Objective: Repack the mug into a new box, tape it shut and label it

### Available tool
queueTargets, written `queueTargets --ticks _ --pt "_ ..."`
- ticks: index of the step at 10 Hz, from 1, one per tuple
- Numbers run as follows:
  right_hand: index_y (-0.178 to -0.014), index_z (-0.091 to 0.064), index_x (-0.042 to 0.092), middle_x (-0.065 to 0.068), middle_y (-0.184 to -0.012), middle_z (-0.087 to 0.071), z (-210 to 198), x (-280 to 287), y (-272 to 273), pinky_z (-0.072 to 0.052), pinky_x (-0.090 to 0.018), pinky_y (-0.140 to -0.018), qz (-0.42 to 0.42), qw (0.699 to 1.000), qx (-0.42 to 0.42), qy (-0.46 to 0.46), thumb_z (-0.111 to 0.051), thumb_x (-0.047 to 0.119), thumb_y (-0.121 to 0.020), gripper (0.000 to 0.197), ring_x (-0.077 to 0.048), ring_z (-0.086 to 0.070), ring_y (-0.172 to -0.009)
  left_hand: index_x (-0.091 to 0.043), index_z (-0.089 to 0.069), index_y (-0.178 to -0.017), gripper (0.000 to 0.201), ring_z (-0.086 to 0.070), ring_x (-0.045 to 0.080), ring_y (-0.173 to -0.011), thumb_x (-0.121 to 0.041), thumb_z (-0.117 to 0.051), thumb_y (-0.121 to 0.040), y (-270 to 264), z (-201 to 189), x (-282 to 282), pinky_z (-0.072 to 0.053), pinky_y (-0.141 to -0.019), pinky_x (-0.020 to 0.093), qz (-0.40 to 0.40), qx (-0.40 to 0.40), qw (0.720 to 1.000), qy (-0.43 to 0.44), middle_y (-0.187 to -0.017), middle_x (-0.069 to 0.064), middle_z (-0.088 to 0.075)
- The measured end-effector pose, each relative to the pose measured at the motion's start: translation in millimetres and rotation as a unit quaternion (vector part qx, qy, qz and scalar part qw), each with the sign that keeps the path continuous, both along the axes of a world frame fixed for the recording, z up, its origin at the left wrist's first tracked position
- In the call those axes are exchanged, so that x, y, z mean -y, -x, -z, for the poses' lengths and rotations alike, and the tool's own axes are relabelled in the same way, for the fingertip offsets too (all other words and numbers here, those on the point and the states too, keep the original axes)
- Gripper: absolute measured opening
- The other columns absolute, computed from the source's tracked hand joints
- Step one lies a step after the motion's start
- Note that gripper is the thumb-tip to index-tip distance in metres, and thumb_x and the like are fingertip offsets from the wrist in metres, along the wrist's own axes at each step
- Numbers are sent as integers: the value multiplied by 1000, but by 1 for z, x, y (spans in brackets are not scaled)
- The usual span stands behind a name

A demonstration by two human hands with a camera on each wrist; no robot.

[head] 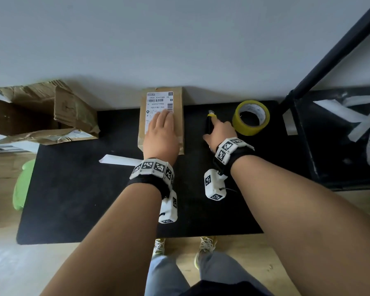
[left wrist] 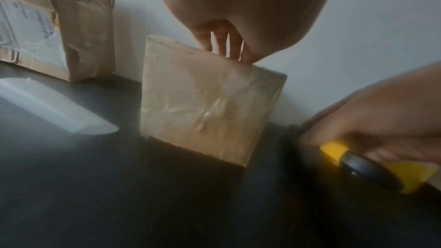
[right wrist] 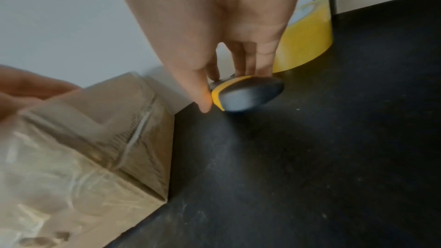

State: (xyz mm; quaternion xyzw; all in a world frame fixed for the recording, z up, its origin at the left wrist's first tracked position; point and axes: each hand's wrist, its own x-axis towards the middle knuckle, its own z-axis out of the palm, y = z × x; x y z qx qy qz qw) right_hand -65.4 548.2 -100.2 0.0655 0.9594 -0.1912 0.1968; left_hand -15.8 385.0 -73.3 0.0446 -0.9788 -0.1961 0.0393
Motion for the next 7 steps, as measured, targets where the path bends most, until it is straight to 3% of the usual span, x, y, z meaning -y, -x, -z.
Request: queueTargets --ticks 1,3,5,7 --pt "-152 -25 26 -20 -126 -49 6 4 5 -44 -38 -85 -4 1000 8 -28 -62 34 -91 71 -38 -53 -111 -9 -42 -142 49 -26 26 -143 -3 -45 -94 -2 14 7 -23 -118 40 17 -42 999 -5 -151 6 -37" --pt "-155 -12 29 -20 -128 -41 15 9 5 -45 -39 -83 -15 998 4 -62 -59 24 -94 77 -39 -47 -115 -7 -40 -143 50 -25 28 -143 -2 -44 -94 -1 22 9 -19 -119 42 29 -50 998 -4 -151 10 -36" --pt "-152 -23 26 -20 -131 -40 0 13 3 -46 -42 -86 -7 997 27 -71 -55 20 -94 67 -40 -49 -115 -14 -27 -149 54 -9 21 -147 -6 -38 -96 -1 5 9 -7 -121 36 34 22 999 -8 -158 4 -20" --pt "-141 -44 17 -18 -136 -43 -33 23 1 -44 -39 -96 -40 998 2 -39 -61 39 -88 60 -38 -48 -121 -21 -23 -151 56 -8 18 -148 -17 -40 -98 1 -25 21 -10 -120 36 31 86 996 -14 -160 -1 -15"
